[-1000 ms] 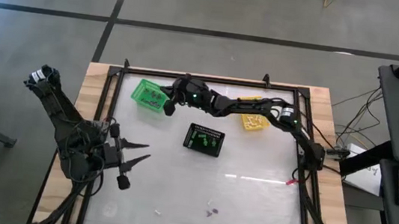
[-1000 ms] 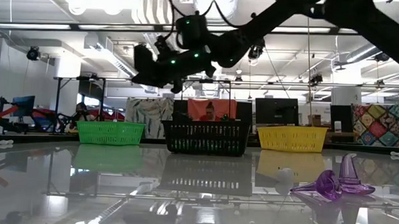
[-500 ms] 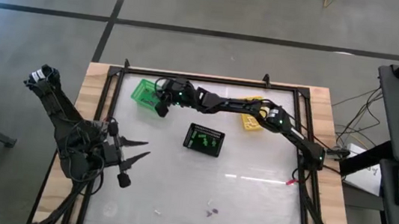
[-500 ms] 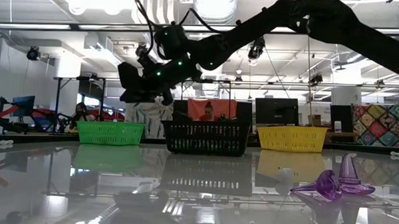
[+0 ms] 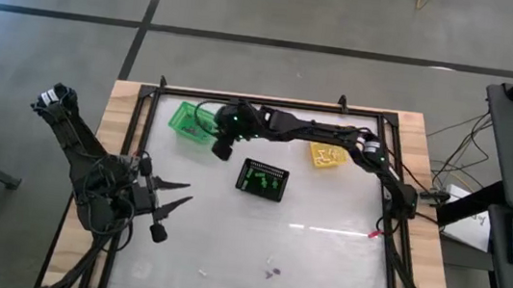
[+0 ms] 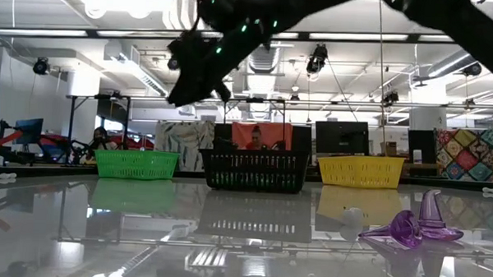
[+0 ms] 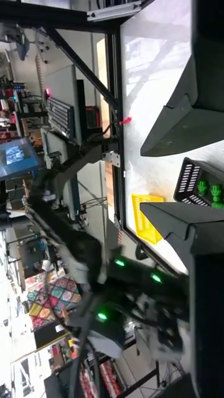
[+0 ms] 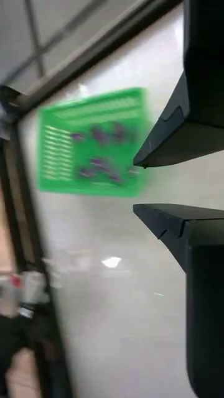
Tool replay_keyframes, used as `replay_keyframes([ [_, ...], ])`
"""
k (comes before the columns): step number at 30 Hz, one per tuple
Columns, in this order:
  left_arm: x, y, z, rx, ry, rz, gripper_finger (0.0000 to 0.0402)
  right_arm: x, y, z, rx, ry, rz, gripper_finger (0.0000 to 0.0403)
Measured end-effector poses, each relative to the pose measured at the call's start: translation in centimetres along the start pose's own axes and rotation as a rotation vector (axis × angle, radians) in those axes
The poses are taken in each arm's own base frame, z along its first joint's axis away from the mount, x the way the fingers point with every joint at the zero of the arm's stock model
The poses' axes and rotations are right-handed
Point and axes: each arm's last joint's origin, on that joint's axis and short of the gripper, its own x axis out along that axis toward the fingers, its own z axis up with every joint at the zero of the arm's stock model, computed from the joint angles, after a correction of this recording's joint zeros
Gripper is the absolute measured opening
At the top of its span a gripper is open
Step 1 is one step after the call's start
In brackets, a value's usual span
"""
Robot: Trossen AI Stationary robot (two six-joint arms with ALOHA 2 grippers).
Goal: Sort Halloween decoration
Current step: Put the white bone toy into the yellow bin
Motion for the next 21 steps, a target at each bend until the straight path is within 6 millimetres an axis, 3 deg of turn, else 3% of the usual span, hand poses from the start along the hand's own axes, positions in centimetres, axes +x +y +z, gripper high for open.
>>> replay_keyframes([
  [8,0.2,-1.1,-0.7,-0.008,0.032,-0.129,0.0112,-9.0,4.2,0.6,-0.039,0.283,0.052,0.0098],
  [16,0.6,-2.6,-1.9,-0.043,0.101,-0.284,0.0112,-16.2,9.6,-1.8,-0.086,0.454,0.13,0.0098],
  [21,0.8,-3.8,-3.4,-0.069,0.252,-0.492,0.0112,-19.3,12.1,-4.7,-0.07,0.516,0.161,0.0098],
])
